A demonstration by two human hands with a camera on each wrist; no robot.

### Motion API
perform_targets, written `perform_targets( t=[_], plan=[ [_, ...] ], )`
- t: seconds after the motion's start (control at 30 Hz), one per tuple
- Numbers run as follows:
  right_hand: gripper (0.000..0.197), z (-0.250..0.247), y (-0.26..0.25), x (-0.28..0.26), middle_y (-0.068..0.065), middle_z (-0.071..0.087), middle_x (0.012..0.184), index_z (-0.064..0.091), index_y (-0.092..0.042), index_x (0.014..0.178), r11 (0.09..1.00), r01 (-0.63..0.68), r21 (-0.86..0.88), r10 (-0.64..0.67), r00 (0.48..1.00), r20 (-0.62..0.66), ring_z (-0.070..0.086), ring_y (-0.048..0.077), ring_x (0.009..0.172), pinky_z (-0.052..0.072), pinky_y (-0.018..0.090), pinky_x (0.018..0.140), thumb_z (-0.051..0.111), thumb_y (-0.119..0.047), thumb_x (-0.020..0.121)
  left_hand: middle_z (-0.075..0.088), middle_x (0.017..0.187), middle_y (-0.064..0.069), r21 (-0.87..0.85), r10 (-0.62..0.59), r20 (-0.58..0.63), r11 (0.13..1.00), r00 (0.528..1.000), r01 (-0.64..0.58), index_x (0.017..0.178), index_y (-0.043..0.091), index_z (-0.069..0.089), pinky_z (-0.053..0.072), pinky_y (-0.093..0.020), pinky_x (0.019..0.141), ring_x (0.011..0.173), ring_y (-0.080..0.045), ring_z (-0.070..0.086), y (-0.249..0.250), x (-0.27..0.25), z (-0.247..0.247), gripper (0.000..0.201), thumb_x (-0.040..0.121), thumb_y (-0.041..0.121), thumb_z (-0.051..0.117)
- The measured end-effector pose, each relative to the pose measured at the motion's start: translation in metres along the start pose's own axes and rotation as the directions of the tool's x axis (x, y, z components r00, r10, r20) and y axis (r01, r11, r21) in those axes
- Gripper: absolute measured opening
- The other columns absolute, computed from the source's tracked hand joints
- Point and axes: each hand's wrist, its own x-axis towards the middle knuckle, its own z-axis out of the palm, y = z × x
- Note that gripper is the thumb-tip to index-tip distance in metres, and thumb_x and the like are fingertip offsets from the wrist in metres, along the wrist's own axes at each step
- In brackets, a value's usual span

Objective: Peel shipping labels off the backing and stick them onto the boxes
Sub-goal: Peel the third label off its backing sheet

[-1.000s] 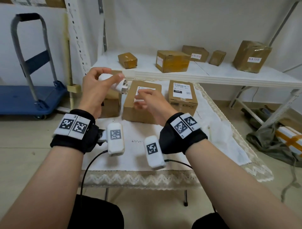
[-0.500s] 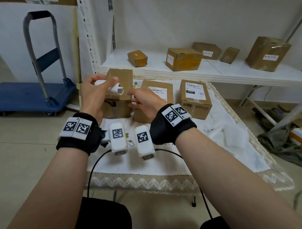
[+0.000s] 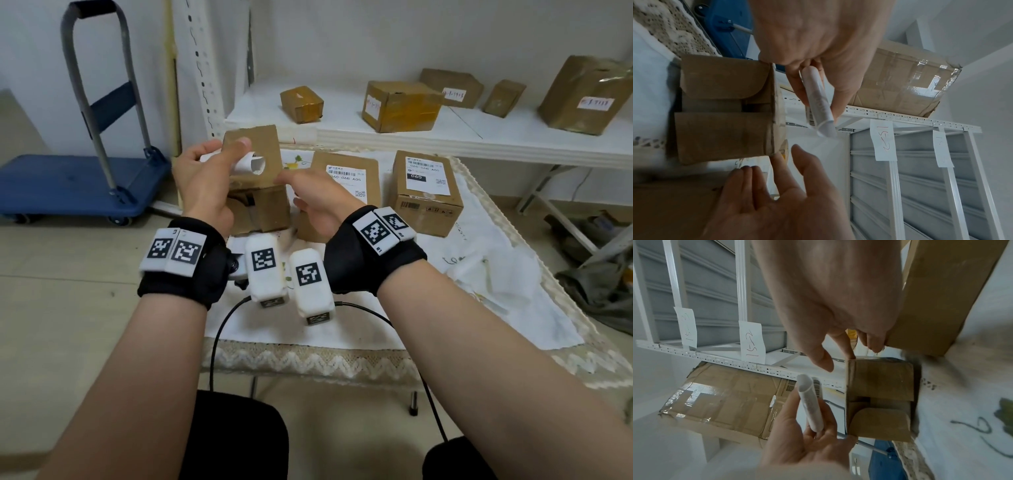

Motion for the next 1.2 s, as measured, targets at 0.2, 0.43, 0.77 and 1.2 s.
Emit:
perform_targets(
  t=[0.2, 0.43, 0.77, 1.2],
  plan=[
    [0.044, 0.017, -0.001, -0.011, 0.010, 0.051, 0.144, 0.048, -0.008, 0.143, 0.999, -0.032, 0.015, 0.031, 0.999, 0.029, 0.046, 0.026, 0.133, 0.037, 0.045, 0.118, 0.057, -0.024, 0.103, 0.077, 0.107, -0.006, -0.069, -0.060, -0.017, 0.996, 0.998, 0.058, 0.112, 0.012, 0.073, 0.057, -0.046, 0.098, 0.102, -0.023, 0.074, 0.005, 0.000, -0.012, 0.060, 0.058, 0.028, 0.095],
    [0.048, 0.031, 0.009, -0.008, 0.009, 0.049, 0.142, 0.042, -0.008, 0.147, 0.999, -0.046, 0.008, 0.047, 0.999, -0.016, 0.049, 0.025, 0.126, 0.043, 0.043, 0.112, 0.056, -0.023, 0.104, 0.078, 0.103, -0.014, -0.087, -0.126, 0.006, 0.988, 0.992, 0.126, 0.103, 0.004, 0.075, 0.064, -0.050, 0.079, 0.101, -0.032, 0.074, 0.008, 0.000, -0.030, 0.038, 0.071, 0.017, 0.091],
    [0.038, 0.050, 0.015, 0.000, 0.012, 0.055, 0.131, 0.042, -0.021, 0.133, 0.985, -0.129, 0.118, 0.137, 0.989, -0.058, 0.056, 0.034, 0.119, 0.052, 0.059, 0.097, 0.058, -0.036, 0.101, 0.074, 0.111, -0.009, 0.030, -0.180, 0.030, 0.983, 0.983, 0.179, 0.108, 0.011, 0.070, 0.051, -0.051, 0.103, 0.107, -0.023, 0.071, 0.007, 0.001, -0.047, 0.049, 0.067, 0.024, 0.093],
    [0.049, 0.011, 0.004, -0.058, 0.004, 0.059, 0.108, 0.040, -0.022, 0.139, 0.983, 0.074, 0.167, -0.055, 0.992, -0.117, 0.063, 0.023, 0.094, 0.057, 0.043, 0.087, 0.063, -0.028, 0.097, 0.068, 0.070, 0.009, -0.011, -0.081, 0.371, 0.996, 0.925, 0.092, 0.093, 0.021, 0.063, 0.051, -0.032, 0.077, 0.075, -0.012, 0.063, 0.032, -0.038, -0.041, 0.016, 0.088, 0.023, 0.078]
  ],
)
